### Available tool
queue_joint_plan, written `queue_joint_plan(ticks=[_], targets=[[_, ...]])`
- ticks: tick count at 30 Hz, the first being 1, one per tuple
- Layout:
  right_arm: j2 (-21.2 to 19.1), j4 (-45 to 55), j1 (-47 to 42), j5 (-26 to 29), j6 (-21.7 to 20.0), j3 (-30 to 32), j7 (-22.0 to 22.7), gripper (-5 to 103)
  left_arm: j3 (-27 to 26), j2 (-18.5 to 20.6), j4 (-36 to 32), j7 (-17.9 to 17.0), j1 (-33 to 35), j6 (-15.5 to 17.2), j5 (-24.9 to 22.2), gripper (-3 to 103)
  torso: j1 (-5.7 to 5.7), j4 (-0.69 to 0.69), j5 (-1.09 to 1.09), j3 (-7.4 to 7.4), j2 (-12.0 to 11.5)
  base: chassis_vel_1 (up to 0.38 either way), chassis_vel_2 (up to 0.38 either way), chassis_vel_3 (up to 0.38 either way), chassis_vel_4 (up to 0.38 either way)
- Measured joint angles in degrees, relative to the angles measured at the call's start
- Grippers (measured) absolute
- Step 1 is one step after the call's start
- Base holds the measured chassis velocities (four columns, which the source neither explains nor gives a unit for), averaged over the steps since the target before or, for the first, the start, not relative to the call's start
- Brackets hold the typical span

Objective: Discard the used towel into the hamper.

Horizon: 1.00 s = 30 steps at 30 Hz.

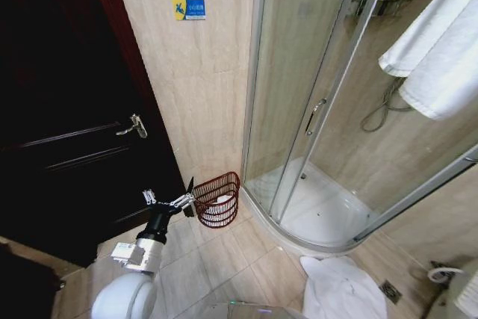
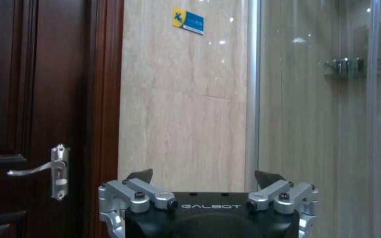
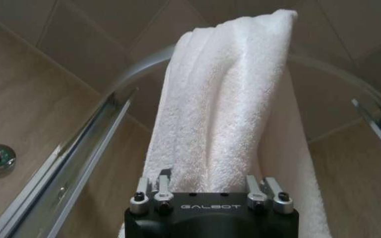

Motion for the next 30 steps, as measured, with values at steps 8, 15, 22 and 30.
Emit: queue_joint_plan(ticks=[8,15,22,30], targets=[[-0.7,1.02,-0.79,0.61,0.0,0.41,0.04,30,0.0,0.0,0.0,0.0,0.0,0.0,0.0,100,0.0,0.01,-0.01,0.0,0.0,0.0,0.0,0.0,0.0],[-1.86,2.56,-2.49,1.46,0.25,2.04,-0.15,16,0.0,0.0,0.0,0.0,0.0,0.0,0.0,100,0.0,0.01,-0.01,0.0,0.0,0.0,0.0,0.0,0.0],[-5.43,5.75,-9.05,2.99,2.5,6.49,-1.59,11,0.0,0.0,0.0,0.0,0.0,0.0,0.0,100,0.0,0.0,0.0,0.0,0.0,0.0,0.0,0.0,0.0],[-9.54,9.78,-16.8,6.14,3.32,12.56,-2.15,11,0.0,0.0,0.0,0.0,0.0,0.0,0.0,100,0.0,0.0,-0.01,0.0,0.0,0.0,0.0,0.0,0.0]])
